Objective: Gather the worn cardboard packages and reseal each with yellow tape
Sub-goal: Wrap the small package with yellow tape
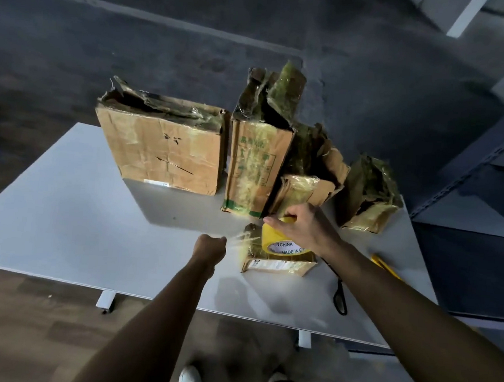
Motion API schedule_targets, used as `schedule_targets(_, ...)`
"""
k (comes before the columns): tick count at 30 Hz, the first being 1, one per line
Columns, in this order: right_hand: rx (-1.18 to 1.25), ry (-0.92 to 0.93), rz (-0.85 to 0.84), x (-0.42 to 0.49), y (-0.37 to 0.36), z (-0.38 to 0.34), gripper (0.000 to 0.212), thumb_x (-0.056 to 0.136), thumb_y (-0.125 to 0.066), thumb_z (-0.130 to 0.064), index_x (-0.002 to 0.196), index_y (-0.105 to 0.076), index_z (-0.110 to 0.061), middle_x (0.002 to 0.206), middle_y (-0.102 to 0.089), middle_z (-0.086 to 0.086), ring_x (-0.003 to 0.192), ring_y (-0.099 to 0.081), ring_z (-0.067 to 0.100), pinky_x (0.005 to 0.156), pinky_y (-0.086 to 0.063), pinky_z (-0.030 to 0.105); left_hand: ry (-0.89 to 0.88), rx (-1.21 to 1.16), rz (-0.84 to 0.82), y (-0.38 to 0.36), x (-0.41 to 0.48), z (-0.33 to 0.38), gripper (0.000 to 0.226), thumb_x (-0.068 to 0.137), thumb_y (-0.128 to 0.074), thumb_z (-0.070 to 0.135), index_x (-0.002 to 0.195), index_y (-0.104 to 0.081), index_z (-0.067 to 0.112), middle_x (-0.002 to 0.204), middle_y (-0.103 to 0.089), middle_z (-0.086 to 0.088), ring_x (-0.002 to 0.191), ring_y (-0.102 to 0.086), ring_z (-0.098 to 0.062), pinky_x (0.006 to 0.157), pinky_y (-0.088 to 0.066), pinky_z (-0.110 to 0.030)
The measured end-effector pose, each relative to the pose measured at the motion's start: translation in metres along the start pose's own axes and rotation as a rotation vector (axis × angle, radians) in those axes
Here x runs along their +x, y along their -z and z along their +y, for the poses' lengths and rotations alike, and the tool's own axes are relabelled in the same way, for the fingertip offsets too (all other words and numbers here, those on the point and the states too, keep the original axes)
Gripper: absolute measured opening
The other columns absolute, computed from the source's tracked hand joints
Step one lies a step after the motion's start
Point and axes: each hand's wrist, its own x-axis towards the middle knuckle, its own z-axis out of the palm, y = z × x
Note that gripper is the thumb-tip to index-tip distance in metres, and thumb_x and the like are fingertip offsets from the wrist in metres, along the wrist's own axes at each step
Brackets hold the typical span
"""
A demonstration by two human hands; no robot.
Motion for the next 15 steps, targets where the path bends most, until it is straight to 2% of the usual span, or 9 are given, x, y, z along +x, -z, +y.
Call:
schedule_targets(1, -0.003, 0.007, -0.004, 0.001, -0.001, 0.000, 0.056, 0.079, -0.066, -0.066, 0.054, -0.047, -0.020, 0.047, -0.040, -0.010, 0.041, -0.037, 0.005, 0.043, -0.027, 0.022, 0.004, 0.005, 0.007, -0.002, 0.001, -0.001, 0.032, 0.095, -0.051, 0.011, 0.068, -0.035, 0.006, 0.068, -0.034, -0.008, 0.057, -0.031, -0.016, 0.050, -0.023, -0.022)
schedule_targets(3, -0.003, 0.015, -0.010, 0.002, -0.002, 0.000, 0.054, 0.081, -0.067, -0.063, 0.056, -0.047, -0.020, 0.048, -0.041, -0.009, 0.042, -0.037, 0.007, 0.041, -0.026, 0.019, -0.016, 0.019, 0.006, -0.007, 0.002, -0.004, 0.035, 0.096, -0.051, 0.009, 0.067, -0.032, 0.009, 0.067, -0.026, -0.002, 0.057, -0.023, -0.016, 0.045, -0.021, -0.021)
schedule_targets(5, 0.021, 0.004, -0.013, 0.003, -0.007, 0.003, 0.054, 0.080, -0.066, -0.067, 0.058, -0.045, -0.022, 0.051, -0.039, -0.010, 0.044, -0.036, 0.005, 0.042, -0.026, 0.018, -0.044, 0.030, 0.003, -0.014, 0.001, -0.011, 0.040, 0.096, -0.050, 0.007, 0.062, -0.028, 0.011, 0.064, -0.023, 0.000, 0.056, -0.019, -0.016, 0.040, -0.018, -0.020)
schedule_targets(8, 0.093, -0.045, -0.048, 0.004, -0.014, 0.010, 0.062, 0.074, -0.060, -0.078, 0.065, -0.055, -0.017, 0.056, -0.046, -0.007, 0.049, -0.043, 0.005, 0.047, -0.031, 0.019, -0.092, 0.048, 0.027, -0.024, -0.001, -0.022, 0.049, 0.095, -0.049, 0.005, 0.056, -0.022, 0.015, 0.058, -0.018, 0.001, 0.054, -0.015, -0.016, 0.036, -0.011, -0.019)
schedule_targets(10, 0.140, -0.078, -0.039, 0.001, -0.013, 0.009, 0.053, 0.077, -0.065, -0.072, 0.062, -0.051, -0.023, 0.053, -0.045, -0.011, 0.048, -0.042, 0.000, 0.046, -0.030, 0.015, -0.098, 0.040, 0.035, -0.033, -0.001, -0.024, 0.051, 0.096, -0.049, 0.006, 0.053, -0.023, 0.014, 0.055, -0.019, 0.001, 0.053, -0.015, -0.018, 0.041, -0.013, -0.023)
schedule_targets(12, 0.191, -0.102, -0.032, -0.002, -0.010, 0.008, 0.048, 0.082, -0.069, -0.060, 0.057, -0.045, -0.027, 0.045, -0.045, -0.013, 0.044, -0.043, -0.001, 0.044, -0.028, 0.013, -0.092, 0.027, 0.035, -0.042, 0.000, -0.025, 0.051, 0.098, -0.049, 0.008, 0.051, -0.029, 0.011, 0.052, -0.024, -0.001, 0.051, -0.020, -0.018, 0.046, -0.016, -0.027)
schedule_targets(14, 0.235, -0.108, -0.057, -0.006, -0.009, 0.012, 0.044, 0.086, -0.071, -0.050, 0.056, -0.045, -0.030, 0.042, -0.047, -0.021, 0.042, -0.045, -0.005, 0.043, -0.030, 0.011, -0.084, 0.015, 0.023, -0.050, 0.000, -0.026, 0.047, 0.099, -0.049, 0.011, 0.053, -0.045, 0.004, 0.051, -0.036, -0.004, 0.050, -0.031, -0.018, 0.042, -0.024, -0.027)
schedule_targets(15, 0.253, -0.110, -0.065, -0.006, -0.010, 0.015, 0.043, 0.087, -0.070, -0.049, 0.057, -0.046, -0.030, 0.043, -0.048, -0.021, 0.043, -0.046, -0.005, 0.044, -0.030, 0.011, -0.090, 0.003, 0.009, -0.053, 0.000, -0.027, 0.043, 0.100, -0.049, 0.012, 0.060, -0.056, -0.002, 0.054, -0.044, -0.006, 0.052, -0.038, -0.018, 0.039, -0.028, -0.024)
